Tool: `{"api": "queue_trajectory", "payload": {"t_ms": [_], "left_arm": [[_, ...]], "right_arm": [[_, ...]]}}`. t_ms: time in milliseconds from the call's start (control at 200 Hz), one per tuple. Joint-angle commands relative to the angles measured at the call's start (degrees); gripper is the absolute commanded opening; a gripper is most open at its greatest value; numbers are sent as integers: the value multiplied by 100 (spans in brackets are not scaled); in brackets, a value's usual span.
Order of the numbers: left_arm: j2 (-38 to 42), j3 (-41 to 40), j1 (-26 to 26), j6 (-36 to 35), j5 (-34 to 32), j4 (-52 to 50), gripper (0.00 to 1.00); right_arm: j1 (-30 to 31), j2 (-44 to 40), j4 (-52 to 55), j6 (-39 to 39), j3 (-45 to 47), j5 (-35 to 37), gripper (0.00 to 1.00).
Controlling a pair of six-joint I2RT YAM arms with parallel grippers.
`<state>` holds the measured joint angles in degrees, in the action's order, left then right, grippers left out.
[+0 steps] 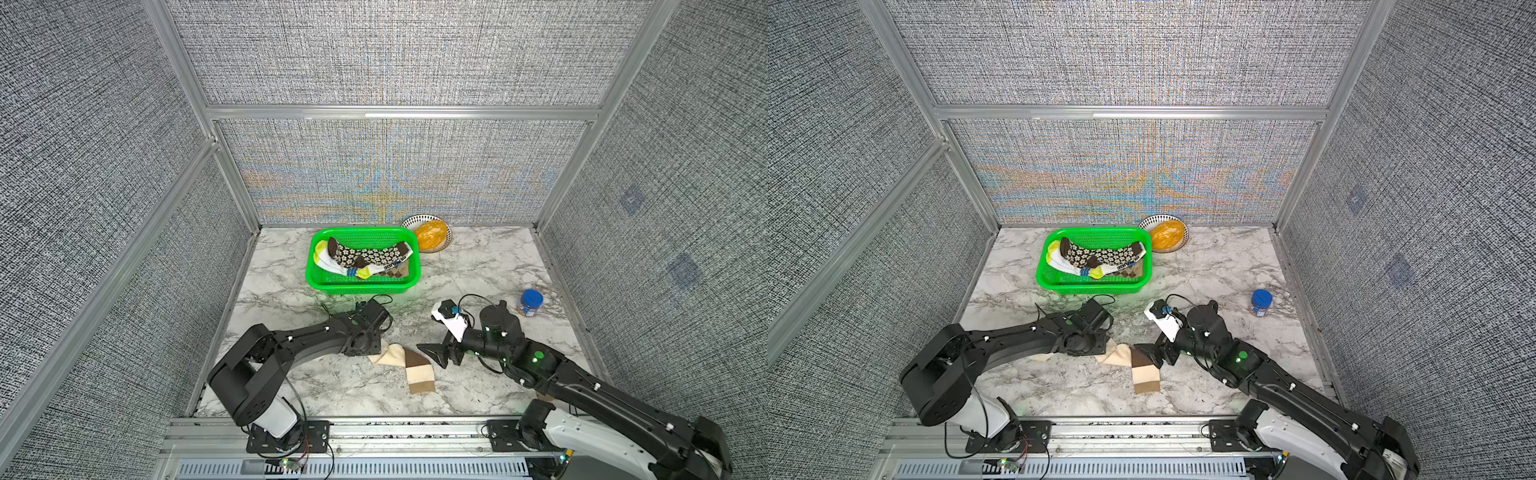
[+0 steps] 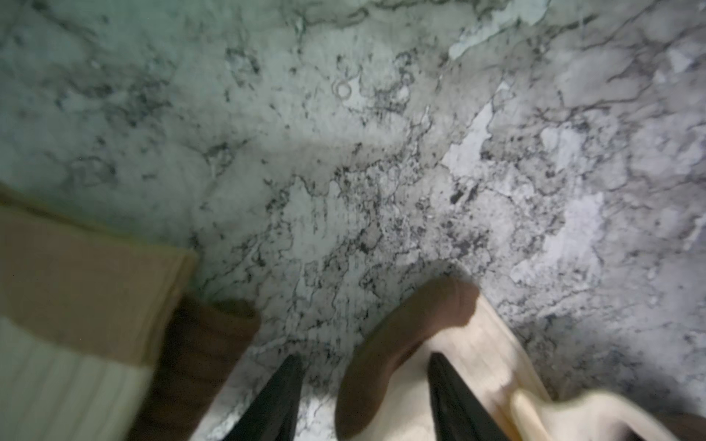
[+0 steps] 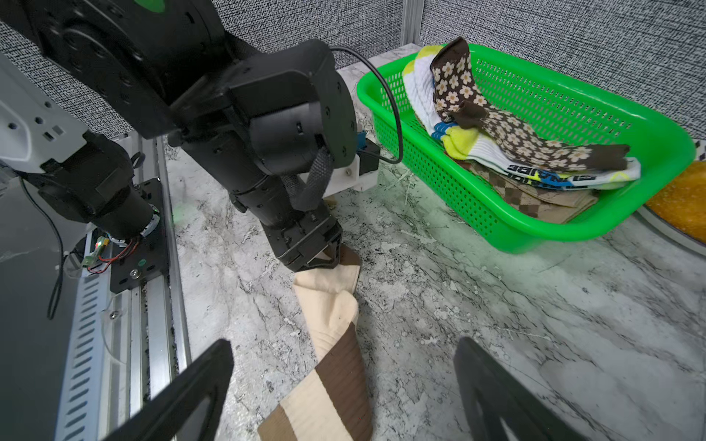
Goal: Place the socks together as a pair
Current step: Adjust the sock at the center of the board.
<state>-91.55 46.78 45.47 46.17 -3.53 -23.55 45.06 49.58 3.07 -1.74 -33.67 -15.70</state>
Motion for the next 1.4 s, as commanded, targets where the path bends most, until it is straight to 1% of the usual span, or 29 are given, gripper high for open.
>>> {"api": "queue_trajectory", "payload": {"t_ms": [0,40,95,105,120,195,285,365,445,600,771,801,886,971,1051,1101,1191,1251,1286,1351,1391], "left_arm": [[-358,84,-21,-257,567,73,37],[-383,23,-28,-253,578,136,24],[-352,77,-30,-358,599,40,4],[-339,107,-25,-380,610,19,1],[-308,145,-17,-423,640,-13,0],[-17,355,136,-475,815,-58,0],[301,1014,491,-473,897,-385,0],[498,1608,769,-436,930,-613,0],[566,2087,896,-377,1082,-622,0],[409,3074,1135,-306,1250,-448,0],[-124,4423,1390,-358,1436,-350,0],[-227,4647,1416,-363,1463,-377,0],[-403,5014,1502,-310,1429,-375,0],[-287,4786,1560,-76,1337,-46,0],[21,4070,1561,278,1155,413,0],[265,3537,1561,528,882,612,0],[754,2548,1511,1059,141,769,0],[1075,1937,1454,1358,-415,830,0],[1259,1582,1383,1461,-608,900,0],[1550,1126,1234,1643,-648,1069,0],[1689,982,1226,1573,-546,1239,0]], "right_arm": [[-68,-45,-50,174,-11,111,92],[-114,-38,-28,208,-31,97,93],[-167,-28,-26,224,-43,53,92],[-176,-28,-26,222,-43,51,92],[-185,-25,-37,226,-53,54,93],[-293,6,-54,280,-114,203,93],[-649,42,-65,436,-192,325,93],[-1239,131,-67,716,-292,-19,94],[-1830,324,116,904,-521,-346,94],[-2809,466,299,1185,-908,-845,94],[-3585,295,323,1282,-1181,-1260,95],[-3723,273,334,1299,-1407,-1351,95],[-4019,238,501,1285,-1638,-1417,95],[-4272,212,679,1243,-1864,-1476,95],[-4408,200,761,1222,-1996,-1513,95],[-4406,256,807,1177,-2050,-1594,95],[-4405,420,761,1216,-2012,-1905,95],[-4336,541,625,1302,-1868,-2147,96],[-4226,588,562,1348,-1785,-2181,98],[-3930,653,467,1330,-1640,-2120,98],[-3720,676,448,1281,-1583,-2007,98]]}}
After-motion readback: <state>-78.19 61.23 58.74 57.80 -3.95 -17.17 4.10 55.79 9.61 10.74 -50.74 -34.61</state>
